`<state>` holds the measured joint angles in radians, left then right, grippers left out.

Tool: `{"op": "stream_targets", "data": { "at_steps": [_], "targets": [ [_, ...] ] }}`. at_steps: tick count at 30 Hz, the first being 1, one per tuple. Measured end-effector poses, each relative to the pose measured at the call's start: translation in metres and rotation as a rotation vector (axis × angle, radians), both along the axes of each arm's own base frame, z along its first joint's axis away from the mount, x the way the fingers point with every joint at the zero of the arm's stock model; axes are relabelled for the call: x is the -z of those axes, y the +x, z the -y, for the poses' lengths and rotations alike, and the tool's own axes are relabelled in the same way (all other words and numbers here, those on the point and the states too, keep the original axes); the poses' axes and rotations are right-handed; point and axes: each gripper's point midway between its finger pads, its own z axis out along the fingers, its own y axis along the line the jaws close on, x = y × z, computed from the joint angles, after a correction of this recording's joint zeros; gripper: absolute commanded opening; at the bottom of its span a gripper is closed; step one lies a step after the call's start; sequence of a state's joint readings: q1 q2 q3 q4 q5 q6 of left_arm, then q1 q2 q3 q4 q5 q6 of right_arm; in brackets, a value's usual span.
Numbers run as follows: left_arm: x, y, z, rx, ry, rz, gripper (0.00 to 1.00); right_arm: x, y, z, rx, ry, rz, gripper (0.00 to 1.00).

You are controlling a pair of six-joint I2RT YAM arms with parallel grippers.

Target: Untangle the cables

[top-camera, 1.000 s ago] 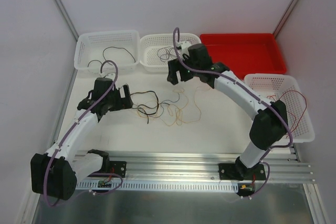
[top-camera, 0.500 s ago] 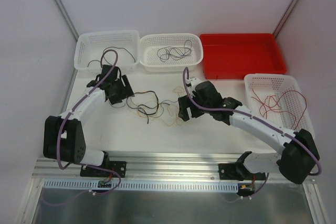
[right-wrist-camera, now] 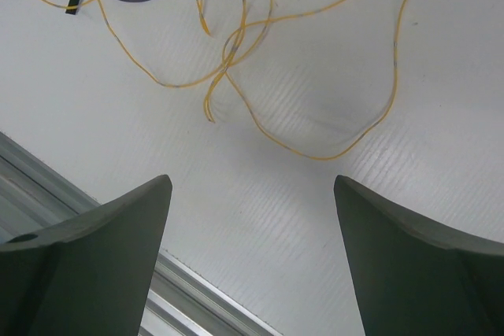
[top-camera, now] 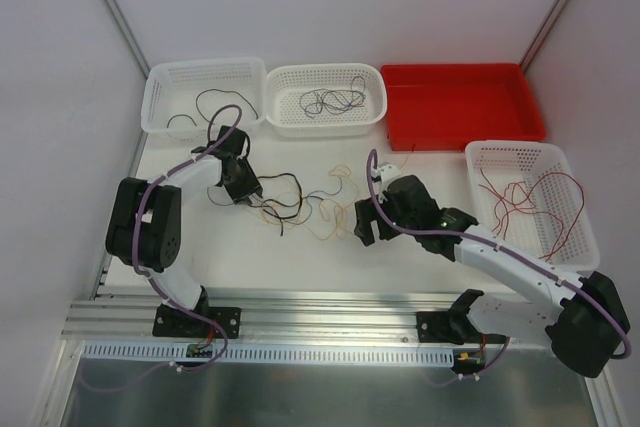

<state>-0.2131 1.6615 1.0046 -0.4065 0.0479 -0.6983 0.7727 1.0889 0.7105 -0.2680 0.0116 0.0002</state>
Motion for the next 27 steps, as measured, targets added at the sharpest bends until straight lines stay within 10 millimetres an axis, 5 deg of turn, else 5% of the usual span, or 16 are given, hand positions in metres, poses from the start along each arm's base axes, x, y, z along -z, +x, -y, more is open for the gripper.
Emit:
{"op": "stream_targets", "data": {
  "at_steps": [9, 15, 19, 27],
  "targets": [
    [0.011, -0.002, 0.008, -0.006, 0.002, -0.037, 0.0, 0.014, -0.006, 0.006, 0.001, -0.011, -0.009, 0.89],
    [0.0, -0.002, 0.006, 0.009, 0.009, -0.01, 0.0, 0.009, -0.006, 0.006, 0.0, 0.004, 0.005, 0.89],
    [-0.049, -0.003, -0.003, 0.066, 0.067, 0.106, 0.0, 0.002, -0.006, 0.006, 0.002, 0.023, 0.026, 0.89],
    [-0.226, 0.016, 0.006, 0.225, 0.191, 0.55, 0.0, -0.01, -0.006, 0.007, 0.004, 0.051, 0.058, 0.89]
  ]
}}
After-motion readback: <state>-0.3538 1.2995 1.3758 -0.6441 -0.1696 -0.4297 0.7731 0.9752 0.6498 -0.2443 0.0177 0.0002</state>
